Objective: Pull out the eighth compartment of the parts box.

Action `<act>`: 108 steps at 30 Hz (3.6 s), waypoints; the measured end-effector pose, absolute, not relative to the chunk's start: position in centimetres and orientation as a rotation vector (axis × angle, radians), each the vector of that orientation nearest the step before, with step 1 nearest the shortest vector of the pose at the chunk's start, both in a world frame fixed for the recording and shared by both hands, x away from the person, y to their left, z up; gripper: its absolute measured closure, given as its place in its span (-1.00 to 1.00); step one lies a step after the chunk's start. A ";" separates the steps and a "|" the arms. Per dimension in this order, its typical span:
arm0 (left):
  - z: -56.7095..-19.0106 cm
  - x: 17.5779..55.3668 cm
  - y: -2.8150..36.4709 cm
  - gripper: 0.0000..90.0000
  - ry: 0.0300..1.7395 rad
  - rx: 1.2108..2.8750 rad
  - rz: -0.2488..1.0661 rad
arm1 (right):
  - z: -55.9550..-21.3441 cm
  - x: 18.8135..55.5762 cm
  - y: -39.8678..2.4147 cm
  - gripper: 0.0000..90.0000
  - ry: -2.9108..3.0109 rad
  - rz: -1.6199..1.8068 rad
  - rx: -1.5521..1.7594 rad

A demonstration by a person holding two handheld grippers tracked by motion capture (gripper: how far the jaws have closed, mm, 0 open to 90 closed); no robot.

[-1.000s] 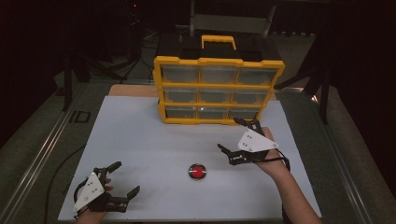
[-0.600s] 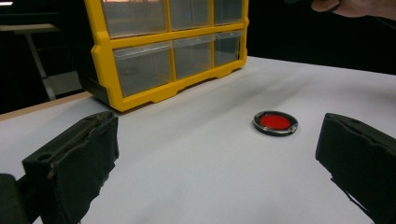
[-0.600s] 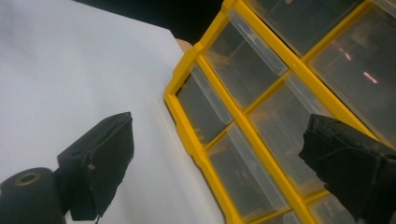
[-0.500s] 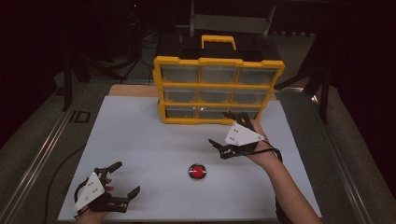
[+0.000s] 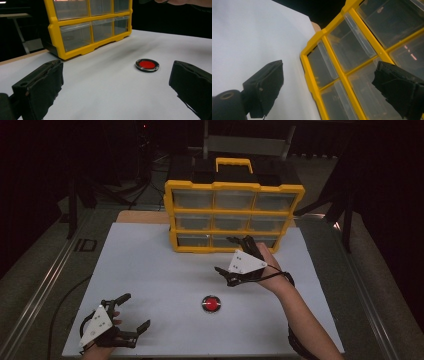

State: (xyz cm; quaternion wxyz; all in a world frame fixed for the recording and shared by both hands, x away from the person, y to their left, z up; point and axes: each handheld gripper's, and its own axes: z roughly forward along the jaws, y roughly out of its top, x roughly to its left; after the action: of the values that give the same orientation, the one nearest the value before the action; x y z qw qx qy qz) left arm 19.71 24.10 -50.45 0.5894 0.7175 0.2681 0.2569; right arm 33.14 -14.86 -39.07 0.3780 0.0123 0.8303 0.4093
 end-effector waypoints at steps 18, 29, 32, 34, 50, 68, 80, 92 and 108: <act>-50.4 19.6 24.2 -1.00 0.619 1.672 0.602 | -40.7 36.0 -12.5 -0.77 2.150 0.982 -0.051; -50.4 19.6 24.1 -1.00 0.609 1.679 0.606 | -42.5 37.4 -11.7 -0.73 2.152 0.872 -0.113; -50.4 19.5 24.1 -1.00 0.607 1.680 0.605 | -43.2 37.8 -11.7 -0.60 2.118 0.845 -0.121; -50.4 19.5 24.1 -1.00 0.605 1.678 0.605 | -43.6 38.0 -11.7 -0.47 2.093 0.837 -0.122; -50.4 19.5 24.0 -1.00 0.602 1.677 0.598 | -45.6 40.5 -11.4 -0.05 2.025 0.730 -0.220; -50.5 19.5 24.1 -1.00 0.602 1.681 0.588 | -46.7 43.2 -11.9 0.36 2.019 0.571 -0.322; -50.6 19.5 24.0 -1.00 0.598 1.681 0.583 | -47.3 43.4 -11.6 0.43 2.020 0.479 -0.383; -50.6 19.5 23.9 -1.00 0.596 1.686 0.582 | -47.1 43.0 -10.5 0.47 2.027 0.368 -0.344; -50.6 19.4 23.8 -1.00 0.586 1.689 0.578 | -47.2 43.2 -10.4 0.59 2.016 0.410 -0.313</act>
State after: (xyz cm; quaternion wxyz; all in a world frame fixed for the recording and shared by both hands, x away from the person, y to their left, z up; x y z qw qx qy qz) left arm 19.38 23.77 -50.55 0.5901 0.7258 0.2517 0.2484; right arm 43.16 -10.39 -47.20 0.5057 -0.1299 0.8358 0.1702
